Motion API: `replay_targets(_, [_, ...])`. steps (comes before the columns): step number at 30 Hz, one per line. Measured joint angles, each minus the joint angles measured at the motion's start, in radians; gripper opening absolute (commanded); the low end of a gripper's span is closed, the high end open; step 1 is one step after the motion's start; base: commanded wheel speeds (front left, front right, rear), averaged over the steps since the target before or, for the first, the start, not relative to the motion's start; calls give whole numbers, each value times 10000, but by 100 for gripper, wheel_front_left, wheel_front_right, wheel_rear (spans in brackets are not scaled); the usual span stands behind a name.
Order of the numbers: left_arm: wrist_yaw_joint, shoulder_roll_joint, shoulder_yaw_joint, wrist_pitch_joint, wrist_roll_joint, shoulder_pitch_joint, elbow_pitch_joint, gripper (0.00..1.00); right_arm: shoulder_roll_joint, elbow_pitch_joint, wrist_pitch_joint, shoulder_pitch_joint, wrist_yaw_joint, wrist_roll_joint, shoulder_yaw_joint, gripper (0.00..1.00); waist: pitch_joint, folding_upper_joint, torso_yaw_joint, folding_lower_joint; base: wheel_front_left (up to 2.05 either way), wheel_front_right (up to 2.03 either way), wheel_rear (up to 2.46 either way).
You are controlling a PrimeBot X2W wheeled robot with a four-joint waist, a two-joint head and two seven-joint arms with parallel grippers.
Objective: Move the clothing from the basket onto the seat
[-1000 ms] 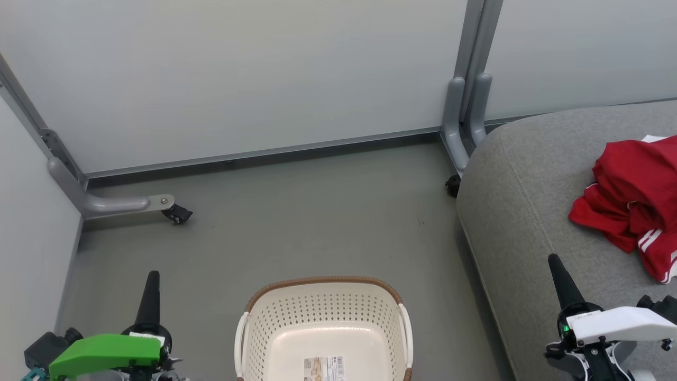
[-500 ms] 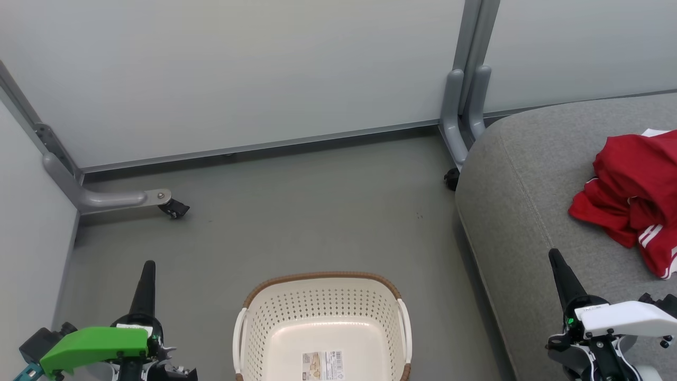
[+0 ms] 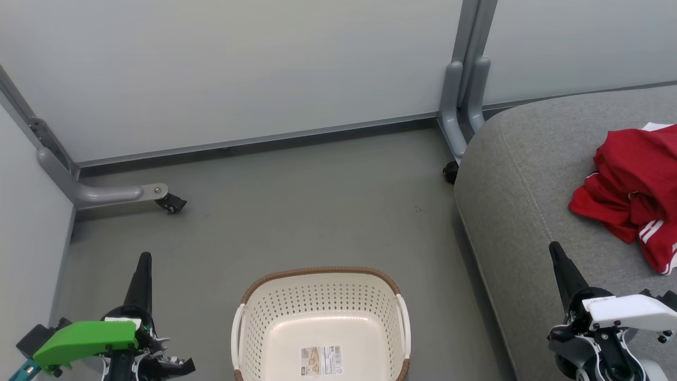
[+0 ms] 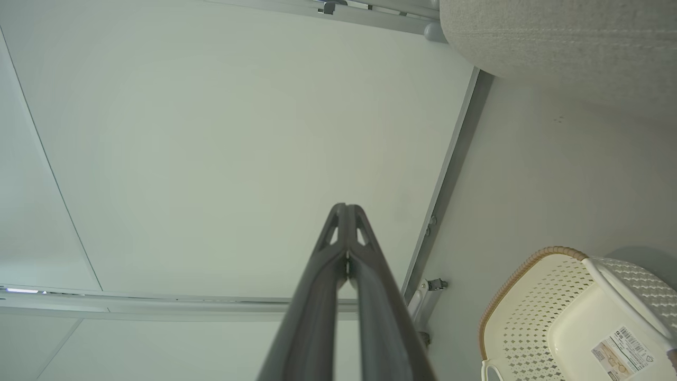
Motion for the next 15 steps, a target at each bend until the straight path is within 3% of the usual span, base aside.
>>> replay_targets(15, [-36, 0, 151, 263, -984, -272, 67, 0, 4, 130, 257, -236, 0, 940, -119, 0, 183, 0, -51, 0, 0, 0, 0])
